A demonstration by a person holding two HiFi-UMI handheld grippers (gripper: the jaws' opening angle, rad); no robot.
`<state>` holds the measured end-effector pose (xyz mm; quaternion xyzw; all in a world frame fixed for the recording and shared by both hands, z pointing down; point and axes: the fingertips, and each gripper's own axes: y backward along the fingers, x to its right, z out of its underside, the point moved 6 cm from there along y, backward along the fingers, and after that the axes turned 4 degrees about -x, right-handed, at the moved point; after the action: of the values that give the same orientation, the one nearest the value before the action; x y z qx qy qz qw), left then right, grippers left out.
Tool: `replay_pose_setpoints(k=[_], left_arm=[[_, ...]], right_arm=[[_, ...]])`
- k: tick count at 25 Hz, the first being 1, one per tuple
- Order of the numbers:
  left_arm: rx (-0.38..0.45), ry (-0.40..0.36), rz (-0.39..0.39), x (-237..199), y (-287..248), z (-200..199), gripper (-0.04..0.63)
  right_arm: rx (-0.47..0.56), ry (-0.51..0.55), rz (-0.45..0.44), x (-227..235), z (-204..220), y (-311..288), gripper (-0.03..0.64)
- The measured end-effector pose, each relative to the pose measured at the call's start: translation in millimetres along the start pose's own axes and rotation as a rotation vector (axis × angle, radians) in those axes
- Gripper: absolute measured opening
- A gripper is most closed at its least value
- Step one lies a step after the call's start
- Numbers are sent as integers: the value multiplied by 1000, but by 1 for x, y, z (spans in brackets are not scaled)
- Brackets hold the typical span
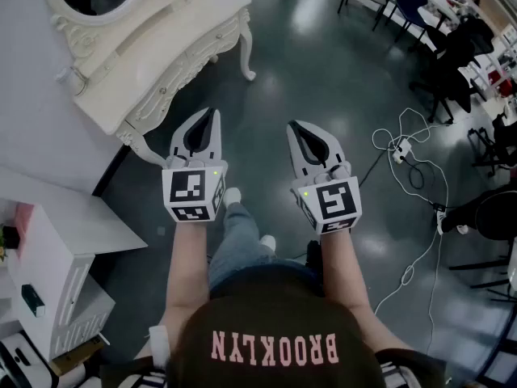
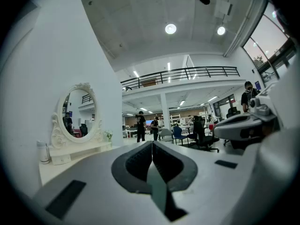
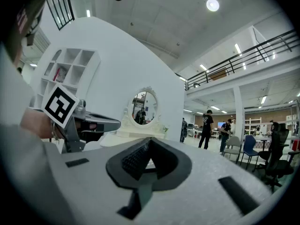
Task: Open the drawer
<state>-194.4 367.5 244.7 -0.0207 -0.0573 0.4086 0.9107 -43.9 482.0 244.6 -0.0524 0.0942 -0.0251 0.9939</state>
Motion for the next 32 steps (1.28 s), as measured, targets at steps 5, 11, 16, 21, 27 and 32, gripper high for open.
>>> replay_pose_setpoints(k=[5,11,16,21,27,32], left_arm=[[2,3,-11,-11,-11,-3,6],[-14,23,-18,-48,-45,5,6],[-29,41,-13,-86,-91,12,6],[-43,47,-8,-127,-140,16,6],[-60,58,9,-178,-192,17,6],[-74,53,21,-210,-218,22,6]], right_arm=[[12,-20,-4,7,-3,-17,-3],[-7,-35,-15,11,0,-68,-3],[-4,-39,-21,21,0,-124,-3],[-27,-32,-29,31,1,-187,-3],[-57,-44,-30,40,-5,-260,-3],[-77,-63,-22,42,-5,-304,-3]])
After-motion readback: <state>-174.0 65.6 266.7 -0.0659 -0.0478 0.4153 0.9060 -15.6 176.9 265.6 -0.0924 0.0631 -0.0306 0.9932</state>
